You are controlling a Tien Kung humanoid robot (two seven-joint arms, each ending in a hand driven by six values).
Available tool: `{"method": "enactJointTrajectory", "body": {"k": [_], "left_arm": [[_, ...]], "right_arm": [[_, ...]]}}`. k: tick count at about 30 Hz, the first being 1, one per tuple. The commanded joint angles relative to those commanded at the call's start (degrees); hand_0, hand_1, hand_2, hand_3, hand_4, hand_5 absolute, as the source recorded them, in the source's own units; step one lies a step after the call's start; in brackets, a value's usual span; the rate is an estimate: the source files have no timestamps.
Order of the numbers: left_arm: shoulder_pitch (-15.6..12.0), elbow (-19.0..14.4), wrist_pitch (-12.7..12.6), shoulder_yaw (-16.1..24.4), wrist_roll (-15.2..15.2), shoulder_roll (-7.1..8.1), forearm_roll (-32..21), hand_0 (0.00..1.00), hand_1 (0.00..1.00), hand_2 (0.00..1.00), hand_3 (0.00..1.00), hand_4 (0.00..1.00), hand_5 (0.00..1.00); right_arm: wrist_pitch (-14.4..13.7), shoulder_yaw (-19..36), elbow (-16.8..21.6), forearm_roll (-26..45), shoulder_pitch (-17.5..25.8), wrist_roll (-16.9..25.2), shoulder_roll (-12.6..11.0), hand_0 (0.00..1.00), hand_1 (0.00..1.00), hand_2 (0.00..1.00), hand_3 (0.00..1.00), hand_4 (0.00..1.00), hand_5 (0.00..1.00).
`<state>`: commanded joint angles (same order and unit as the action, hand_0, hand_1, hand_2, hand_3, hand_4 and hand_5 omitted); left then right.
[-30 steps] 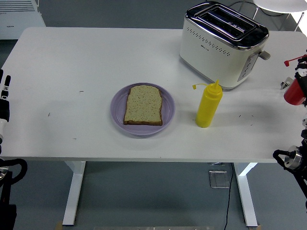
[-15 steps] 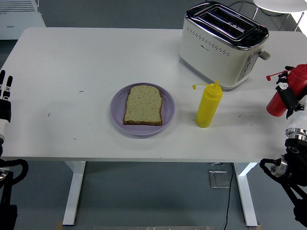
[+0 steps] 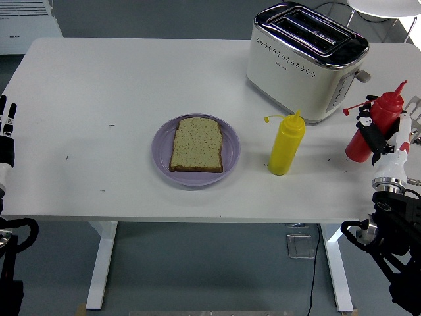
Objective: Pick up the cup,pour liquid into bread,place the cup on the desk
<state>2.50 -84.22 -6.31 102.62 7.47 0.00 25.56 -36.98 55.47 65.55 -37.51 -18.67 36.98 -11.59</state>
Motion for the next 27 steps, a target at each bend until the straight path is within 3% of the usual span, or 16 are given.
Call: {"method": "enactJointTrajectory", "body": {"k": [27], "left_arm": [[0.03, -0.01, 0.0, 0.22, 0.04, 0.0, -0.01, 0.808, 0.741, 0.728, 0.719, 0.49, 0.998]], "right_arm": [[0.0, -4.81, -4.51, 1.06, -1.7, 0.0, 1.16, 0.309, 0.331, 0.389, 0.483, 0.381, 0.191]]}}
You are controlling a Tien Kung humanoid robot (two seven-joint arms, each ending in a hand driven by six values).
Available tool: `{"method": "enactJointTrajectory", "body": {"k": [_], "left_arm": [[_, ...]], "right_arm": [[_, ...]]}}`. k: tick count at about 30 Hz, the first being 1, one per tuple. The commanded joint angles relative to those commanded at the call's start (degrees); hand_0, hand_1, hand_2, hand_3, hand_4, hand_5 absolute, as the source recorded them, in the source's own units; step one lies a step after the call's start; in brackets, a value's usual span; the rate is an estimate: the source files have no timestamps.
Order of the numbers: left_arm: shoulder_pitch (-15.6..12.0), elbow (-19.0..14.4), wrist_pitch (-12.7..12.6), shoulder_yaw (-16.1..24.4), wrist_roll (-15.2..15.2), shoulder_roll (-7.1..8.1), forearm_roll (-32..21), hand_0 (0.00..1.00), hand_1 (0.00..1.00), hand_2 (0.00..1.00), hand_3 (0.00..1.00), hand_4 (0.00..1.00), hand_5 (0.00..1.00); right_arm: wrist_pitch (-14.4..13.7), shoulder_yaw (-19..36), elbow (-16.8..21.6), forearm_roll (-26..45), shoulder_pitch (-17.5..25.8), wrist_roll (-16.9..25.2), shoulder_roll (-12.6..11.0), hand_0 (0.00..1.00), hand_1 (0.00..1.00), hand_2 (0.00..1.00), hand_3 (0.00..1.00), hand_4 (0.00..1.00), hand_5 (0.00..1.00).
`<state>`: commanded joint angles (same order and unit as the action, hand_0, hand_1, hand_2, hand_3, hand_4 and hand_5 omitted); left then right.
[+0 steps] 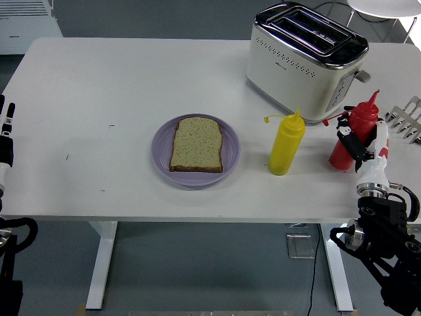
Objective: Pick up the cup,pour liquid into bread,place the cup on the desk
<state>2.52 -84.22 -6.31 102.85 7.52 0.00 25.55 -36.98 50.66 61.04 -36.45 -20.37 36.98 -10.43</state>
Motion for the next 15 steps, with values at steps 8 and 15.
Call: {"method": "enactJointTrajectory", "body": {"k": [8, 15], "left_arm": [[-0.02, -0.01, 0.0, -0.08, -0.03, 0.0, 0.0, 0.808, 0.741, 0.727, 0.72, 0.49, 0.998], [0.0, -0.03, -0.01, -0.03, -0.01, 0.0, 0.0, 0.808, 0.741, 0.728, 0.719, 0.49, 0.998]], "right_arm": [[0.0, -0.11, -0.61, -0.2, -0.63, 0.0, 0.42, 0.306, 0.332, 0.389, 0.483, 0.38, 0.193], [0.0, -0.31, -1.06, -0.19, -0.61, 0.0, 0.54, 0.308, 0.332, 0.389, 0.483, 0.379, 0.191]]}}
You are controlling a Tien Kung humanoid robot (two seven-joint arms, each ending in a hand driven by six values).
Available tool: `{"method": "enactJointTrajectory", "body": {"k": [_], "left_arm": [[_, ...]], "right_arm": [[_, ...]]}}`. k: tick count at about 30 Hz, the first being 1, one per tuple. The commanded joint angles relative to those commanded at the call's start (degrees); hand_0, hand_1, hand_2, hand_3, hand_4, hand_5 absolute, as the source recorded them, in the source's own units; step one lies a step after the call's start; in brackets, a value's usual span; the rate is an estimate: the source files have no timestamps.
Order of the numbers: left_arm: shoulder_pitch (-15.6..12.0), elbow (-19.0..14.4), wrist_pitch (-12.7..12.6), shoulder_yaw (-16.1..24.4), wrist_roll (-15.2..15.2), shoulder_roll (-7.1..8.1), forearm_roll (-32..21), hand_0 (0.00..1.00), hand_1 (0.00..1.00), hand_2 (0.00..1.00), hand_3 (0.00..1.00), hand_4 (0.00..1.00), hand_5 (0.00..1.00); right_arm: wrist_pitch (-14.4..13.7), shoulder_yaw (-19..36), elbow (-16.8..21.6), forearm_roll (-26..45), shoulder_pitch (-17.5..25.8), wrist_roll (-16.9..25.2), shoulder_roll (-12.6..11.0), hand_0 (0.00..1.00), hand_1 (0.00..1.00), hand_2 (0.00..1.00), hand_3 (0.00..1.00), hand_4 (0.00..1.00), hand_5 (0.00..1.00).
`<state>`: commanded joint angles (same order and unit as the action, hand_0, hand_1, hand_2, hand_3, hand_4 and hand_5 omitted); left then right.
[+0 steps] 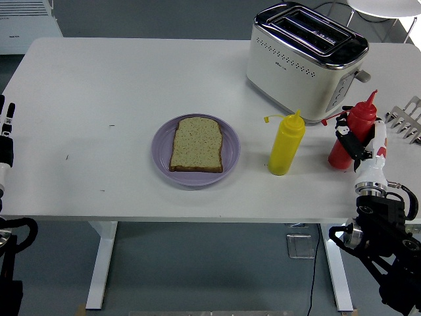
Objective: Pick up the cup,pour liquid into bread,place the cup on the desk
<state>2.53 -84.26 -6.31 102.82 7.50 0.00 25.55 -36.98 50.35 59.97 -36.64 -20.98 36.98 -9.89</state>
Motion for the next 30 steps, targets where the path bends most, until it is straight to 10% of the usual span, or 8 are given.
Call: {"method": "enactJointTrajectory", "body": {"k": [30], "left_arm": [[-0.18, 0.01, -0.02, -0.11, 0.05, 0.0, -0.04, 0.808, 0.741, 0.728, 0.719, 0.49, 0.998]], "right_arm": [[0.0, -1.27, 0.02, -2.59, 2.08, 0.0, 0.03, 0.366, 0.403, 0.461, 0.524, 0.579, 0.165]]}}
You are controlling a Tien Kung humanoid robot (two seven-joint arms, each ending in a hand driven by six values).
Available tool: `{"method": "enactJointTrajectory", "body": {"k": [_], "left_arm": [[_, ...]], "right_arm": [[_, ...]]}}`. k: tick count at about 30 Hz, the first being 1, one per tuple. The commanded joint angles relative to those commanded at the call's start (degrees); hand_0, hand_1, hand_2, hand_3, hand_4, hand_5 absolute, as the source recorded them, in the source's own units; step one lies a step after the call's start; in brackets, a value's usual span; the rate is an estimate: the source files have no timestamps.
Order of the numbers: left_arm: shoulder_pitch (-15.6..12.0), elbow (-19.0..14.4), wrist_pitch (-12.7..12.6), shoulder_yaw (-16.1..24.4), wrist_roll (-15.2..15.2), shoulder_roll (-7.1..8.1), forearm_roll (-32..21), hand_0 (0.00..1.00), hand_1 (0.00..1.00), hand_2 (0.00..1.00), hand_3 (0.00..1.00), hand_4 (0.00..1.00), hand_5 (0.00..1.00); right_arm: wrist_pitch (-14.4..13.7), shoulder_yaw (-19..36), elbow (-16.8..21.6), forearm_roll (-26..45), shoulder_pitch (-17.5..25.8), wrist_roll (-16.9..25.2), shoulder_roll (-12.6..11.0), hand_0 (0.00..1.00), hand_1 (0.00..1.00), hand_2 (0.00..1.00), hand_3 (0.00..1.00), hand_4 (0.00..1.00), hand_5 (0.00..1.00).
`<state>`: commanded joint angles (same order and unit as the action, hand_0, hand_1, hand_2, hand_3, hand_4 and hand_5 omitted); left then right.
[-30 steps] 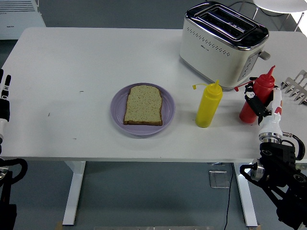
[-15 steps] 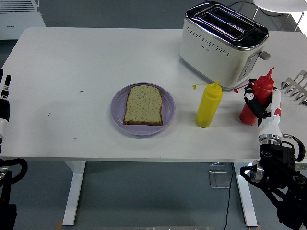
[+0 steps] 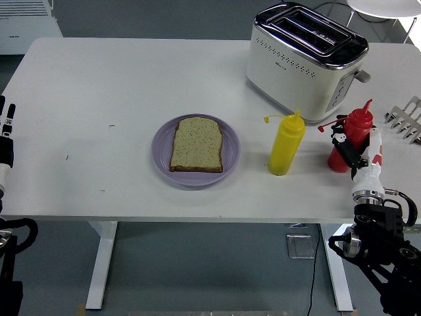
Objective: Pick up the cup,pour liquid into bread,place the cup on the desk
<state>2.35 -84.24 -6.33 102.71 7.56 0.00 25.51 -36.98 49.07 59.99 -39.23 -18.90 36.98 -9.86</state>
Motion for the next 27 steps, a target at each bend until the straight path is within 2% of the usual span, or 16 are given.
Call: {"method": "enactJointTrajectory", "body": {"k": [5, 6, 11, 12, 17, 18, 23, 24, 27], "left_arm": [[-0.04, 0.0, 0.01, -0.07, 0.0, 0.0, 0.0, 0.808, 0.741, 0.728, 0.719, 0.49, 0.998], [-0.05, -0.01, 0.01, -0.07, 0.0, 0.0, 0.01, 0.807, 0.741, 0.728, 0.719, 0.49, 0.998], [-0.05, -0.03, -0.01, -0.04, 0.01, 0.0, 0.02, 0.807, 0.741, 0.728, 0.719, 0.49, 0.998], [-0.04, -0.03, -0.01, -0.05, 0.0, 0.0, 0.03, 0.807, 0.741, 0.728, 0.719, 0.49, 0.998], [0.07, -0.06, -0.02, 0.03, 0.02, 0.0, 0.04, 0.807, 0.741, 0.728, 0.719, 0.49, 0.998], [0.09, -0.06, -0.03, 0.06, 0.02, 0.01, 0.05, 0.807, 0.741, 0.728, 0.719, 0.49, 0.998], [0.12, -0.07, -0.05, 0.14, 0.05, 0.03, 0.03, 0.807, 0.741, 0.728, 0.719, 0.49, 0.998], [0.15, -0.09, -0.04, 0.14, 0.05, 0.03, 0.04, 0.807, 0.74, 0.728, 0.719, 0.491, 0.998], [0.17, -0.11, -0.06, 0.18, 0.07, 0.05, 0.05, 0.807, 0.74, 0.728, 0.719, 0.491, 0.998]], "right_arm": [[0.0, 0.22, 0.01, -0.68, 0.53, 0.0, -0.06, 0.366, 0.403, 0.461, 0.524, 0.579, 0.165], [0.0, 0.31, 0.09, -0.85, 0.66, 0.0, -0.09, 0.483, 0.48, 0.517, 0.641, 0.645, 0.184], [0.0, 0.79, 0.56, -2.59, 1.32, 0.0, -0.26, 0.483, 0.48, 0.517, 0.641, 0.645, 0.184], [0.0, 0.83, 0.58, -2.76, 1.35, 0.0, -0.26, 0.664, 0.609, 0.65, 0.772, 0.694, 0.204], [0.0, 1.44, 0.66, -4.88, 1.74, 0.0, -0.32, 0.664, 0.609, 0.65, 0.772, 0.694, 0.204], [0.0, 1.5, 0.66, -5.33, 1.81, 0.0, -0.36, 0.84, 0.736, 0.828, 0.889, 0.751, 0.238], [0.0, 1.68, 0.64, -6.78, 2.0, 0.0, -0.42, 0.84, 0.736, 0.828, 0.889, 0.751, 0.238], [0.0, 1.79, 0.64, -7.56, 2.13, 0.0, -0.43, 0.905, 0.801, 0.919, 0.941, 0.776, 0.238], [0.26, 2.0, 0.55, -9.03, 2.45, 0.0, -0.47, 0.905, 0.801, 0.919, 0.941, 0.776, 0.238]]}}
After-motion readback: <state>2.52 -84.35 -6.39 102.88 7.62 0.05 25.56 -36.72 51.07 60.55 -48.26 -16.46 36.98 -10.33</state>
